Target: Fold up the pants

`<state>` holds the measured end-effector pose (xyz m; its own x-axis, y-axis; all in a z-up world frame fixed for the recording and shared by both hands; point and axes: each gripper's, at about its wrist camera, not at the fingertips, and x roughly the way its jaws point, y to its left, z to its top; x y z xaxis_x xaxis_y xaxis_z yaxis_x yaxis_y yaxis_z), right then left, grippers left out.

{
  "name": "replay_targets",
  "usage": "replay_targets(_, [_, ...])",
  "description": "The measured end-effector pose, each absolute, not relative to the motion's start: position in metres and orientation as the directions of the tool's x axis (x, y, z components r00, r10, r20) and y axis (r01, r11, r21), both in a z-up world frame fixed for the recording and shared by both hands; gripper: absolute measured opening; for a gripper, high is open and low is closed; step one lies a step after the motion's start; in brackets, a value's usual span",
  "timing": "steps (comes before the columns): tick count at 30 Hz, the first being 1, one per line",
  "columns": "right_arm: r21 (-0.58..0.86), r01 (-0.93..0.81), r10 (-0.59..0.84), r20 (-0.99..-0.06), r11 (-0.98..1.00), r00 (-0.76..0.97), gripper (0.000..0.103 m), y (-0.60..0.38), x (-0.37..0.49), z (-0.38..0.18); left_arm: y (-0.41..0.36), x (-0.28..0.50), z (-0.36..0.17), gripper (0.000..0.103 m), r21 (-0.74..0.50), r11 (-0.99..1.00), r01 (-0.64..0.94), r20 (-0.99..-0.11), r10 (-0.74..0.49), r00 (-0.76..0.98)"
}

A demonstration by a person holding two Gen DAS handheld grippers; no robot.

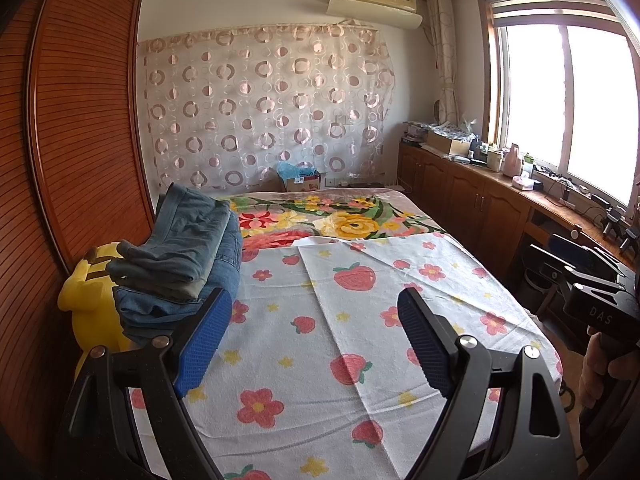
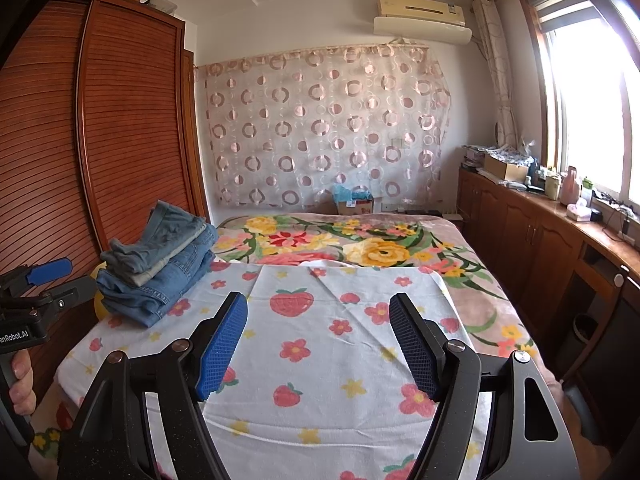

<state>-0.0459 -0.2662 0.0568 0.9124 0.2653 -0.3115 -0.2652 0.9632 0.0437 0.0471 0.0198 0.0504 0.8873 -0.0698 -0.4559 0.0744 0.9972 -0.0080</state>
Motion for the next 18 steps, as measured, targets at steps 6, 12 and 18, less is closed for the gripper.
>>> replay_targets(6, [0.043, -0.265, 0.265, -0.312, 0.963, 0.912, 0.075, -0.2664, -0.0457, 0.0568, 0.0197, 0.0474, 0.0504, 0.086, -0.008, 0.997, 0.075, -0.456, -0.070, 0.887])
replay_targets(12, [0.043, -0.264, 0.264, -0.306, 0.964, 0.914, 0.075, -0.2681, -0.0444, 0.0576, 0.0194, 0.0466, 0.0510, 0.086, -0.006, 0.997, 0.074, -0.455, -0.068, 0.888])
replay_targets(18, [0.047, -0.267, 0.268, -0.304, 0.963, 0.914, 0.075, -0.2697, -0.0433, 0.0572, 0.0196, 0.0473, 0.0506, 0.086, -0.008, 0.997, 0.073, -0.457, -0.068, 0.887])
